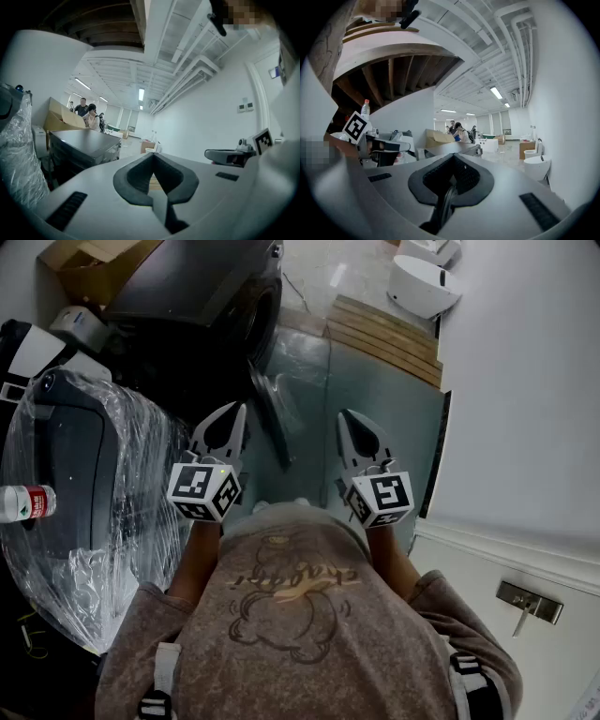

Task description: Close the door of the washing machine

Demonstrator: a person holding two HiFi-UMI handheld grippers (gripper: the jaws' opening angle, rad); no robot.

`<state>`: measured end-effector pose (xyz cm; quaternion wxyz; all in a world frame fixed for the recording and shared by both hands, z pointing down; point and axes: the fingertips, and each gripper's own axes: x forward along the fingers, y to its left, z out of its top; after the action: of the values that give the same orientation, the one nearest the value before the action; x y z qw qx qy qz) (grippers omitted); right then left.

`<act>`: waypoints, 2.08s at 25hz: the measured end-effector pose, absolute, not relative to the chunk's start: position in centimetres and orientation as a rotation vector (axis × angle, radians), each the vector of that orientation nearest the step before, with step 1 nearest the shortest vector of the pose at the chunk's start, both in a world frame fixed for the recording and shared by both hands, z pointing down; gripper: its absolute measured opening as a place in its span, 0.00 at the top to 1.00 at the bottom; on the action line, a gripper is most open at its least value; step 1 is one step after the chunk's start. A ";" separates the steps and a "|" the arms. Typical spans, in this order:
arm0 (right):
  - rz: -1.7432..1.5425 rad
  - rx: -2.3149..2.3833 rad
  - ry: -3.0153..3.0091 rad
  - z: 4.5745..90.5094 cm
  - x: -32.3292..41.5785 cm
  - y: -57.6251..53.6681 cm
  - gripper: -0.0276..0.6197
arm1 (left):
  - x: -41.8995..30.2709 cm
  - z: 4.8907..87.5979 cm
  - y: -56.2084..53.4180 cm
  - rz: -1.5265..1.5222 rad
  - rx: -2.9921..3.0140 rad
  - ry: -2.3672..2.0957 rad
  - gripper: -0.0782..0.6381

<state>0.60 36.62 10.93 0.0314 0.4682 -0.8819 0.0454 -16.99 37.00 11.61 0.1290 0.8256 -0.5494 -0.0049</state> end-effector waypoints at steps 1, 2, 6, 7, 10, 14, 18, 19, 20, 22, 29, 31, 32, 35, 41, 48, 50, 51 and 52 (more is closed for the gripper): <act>0.140 1.443 -2.718 10.9 0.6 36.6 0.97 | -17.1 11.6 37.0 -0.013 2.395 -1.606 0.89; 0.141 1.443 -2.720 10.8 0.6 36.6 0.97 | -17.2 11.6 37.1 -0.013 2.390 -1.613 0.89; 0.143 1.437 -2.727 10.7 0.5 36.4 0.97 | -17.4 11.6 37.0 -0.016 2.378 -1.626 0.89; 0.145 1.435 -2.729 10.7 0.4 36.4 0.97 | -17.3 11.5 37.0 -0.016 2.378 -1.628 0.89; 0.156 1.425 -2.736 10.8 0.3 36.3 0.97 | -17.1 11.6 37.1 -0.014 2.373 -1.630 0.89; 0.188 1.402 -2.784 11.1 0.1 36.2 0.97 | -17.1 11.9 37.2 -0.002 2.358 -1.637 0.89; 0.203 1.369 -2.782 12.0 -0.1 36.2 0.97 | -17.5 12.8 37.3 0.020 2.324 -1.653 0.89; 0.219 1.360 -2.762 12.3 -0.2 36.1 0.97 | -17.7 13.1 37.3 0.026 2.310 -1.659 0.89; 0.240 1.349 -2.740 12.8 -0.2 36.1 0.97 | -17.9 13.5 37.4 0.033 2.295 -1.667 0.89; 0.263 1.322 -2.726 13.8 -0.2 36.2 0.97 | -18.3 14.2 37.6 0.047 2.266 -1.685 0.89; 0.267 1.252 -2.774 17.0 -0.4 35.3 0.97 | -19.0 17.1 37.4 0.086 2.202 -1.725 0.89; 0.277 1.251 -2.755 18.1 -0.5 34.9 0.97 | -18.9 18.1 37.2 0.093 2.203 -1.707 0.89; 0.281 1.253 -2.748 18.7 -0.6 34.8 0.97 | -18.8 18.6 37.0 0.096 2.208 -1.693 0.89; 0.323 1.296 -2.695 20.2 -0.7 34.3 0.97 | -18.9 20.4 36.5 0.113 2.218 -1.649 0.89; 0.328 1.319 -2.677 24.1 -0.8 33.5 0.97 | -19.7 25.4 35.1 0.164 2.211 -1.583 0.89; 0.421 1.371 -2.566 29.3 -0.8 33.4 0.97 | -20.9 31.2 35.3 0.210 2.162 -1.552 0.89; 0.427 1.358 -2.560 30.8 -1.2 33.4 0.97 | -21.0 32.8 35.5 0.219 2.148 -1.544 0.89; 0.431 1.350 -2.558 31.4 -1.5 33.5 0.97 | -21.0 33.6 35.6 0.223 2.140 -1.539 0.89; 0.439 1.343 -2.558 32.1 -1.7 33.6 0.97 | -21.1 34.4 35.7 0.226 2.133 -1.535 0.89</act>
<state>-1.71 33.60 32.08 0.1095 0.4570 -0.8700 0.1492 -21.07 35.66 34.40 0.2495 0.7831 -0.5635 0.0831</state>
